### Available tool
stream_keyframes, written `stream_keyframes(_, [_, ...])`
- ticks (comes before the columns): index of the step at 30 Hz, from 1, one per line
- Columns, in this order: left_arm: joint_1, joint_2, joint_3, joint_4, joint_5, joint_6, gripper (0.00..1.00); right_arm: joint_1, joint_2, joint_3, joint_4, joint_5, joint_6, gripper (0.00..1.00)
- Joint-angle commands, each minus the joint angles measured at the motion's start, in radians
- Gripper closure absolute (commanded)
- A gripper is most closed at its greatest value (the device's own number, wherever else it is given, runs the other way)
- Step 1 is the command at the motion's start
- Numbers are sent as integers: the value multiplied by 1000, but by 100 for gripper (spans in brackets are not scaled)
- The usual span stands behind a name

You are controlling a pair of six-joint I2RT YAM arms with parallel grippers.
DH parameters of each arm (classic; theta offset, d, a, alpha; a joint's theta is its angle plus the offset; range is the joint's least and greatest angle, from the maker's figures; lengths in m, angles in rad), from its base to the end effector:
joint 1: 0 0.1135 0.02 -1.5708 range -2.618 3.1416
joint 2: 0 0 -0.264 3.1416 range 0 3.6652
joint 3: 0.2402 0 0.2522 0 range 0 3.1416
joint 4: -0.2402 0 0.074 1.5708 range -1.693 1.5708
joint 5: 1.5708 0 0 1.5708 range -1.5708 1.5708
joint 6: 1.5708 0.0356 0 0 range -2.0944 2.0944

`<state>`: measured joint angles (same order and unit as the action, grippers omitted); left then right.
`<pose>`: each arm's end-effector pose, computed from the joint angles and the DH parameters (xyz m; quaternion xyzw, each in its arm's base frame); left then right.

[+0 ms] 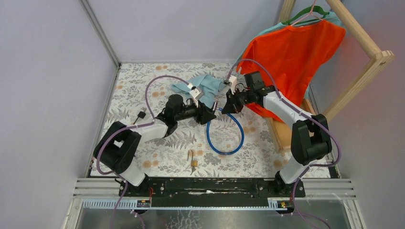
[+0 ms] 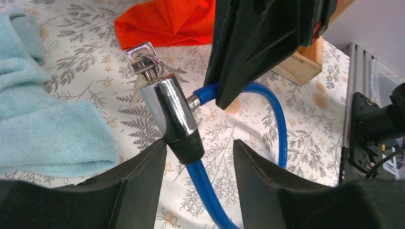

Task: Lock with the key
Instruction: Lock the lock.

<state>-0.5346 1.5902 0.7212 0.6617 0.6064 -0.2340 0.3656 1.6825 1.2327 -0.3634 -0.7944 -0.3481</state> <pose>0.2737 -0.1857 0.2079 0.2970 0.7045 -0.4404 0.4706 0.3310 0.1539 0.2515 -0.4333 0.7528 0.3624 0.3379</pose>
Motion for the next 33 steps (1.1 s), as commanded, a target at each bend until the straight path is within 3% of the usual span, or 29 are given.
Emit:
stream_keyframes(1, [-18, -40, 51, 27, 182, 0, 41, 3, -86, 27, 89, -55, -49, 100])
stream_keyframes(12, [-16, -39, 107, -18, 254, 7, 53, 33, -141, 44, 56, -145, -53, 100])
stream_keyframes(19, [-16, -49, 140, -66, 330, 24, 56, 43, -153, 71, -21, -158, -131, 100])
stream_keyframes(24, [-16, -61, 178, -153, 392, 87, 85, 44, -183, 72, 2, -125, -140, 100])
stream_keyframes(27, [-16, -84, 199, -188, 400, 135, 97, 45, -189, 113, -7, -105, -137, 98])
stream_keyframes(33, [-16, -148, 242, -288, 388, 247, 100, 50, -219, 156, 8, -83, -139, 96])
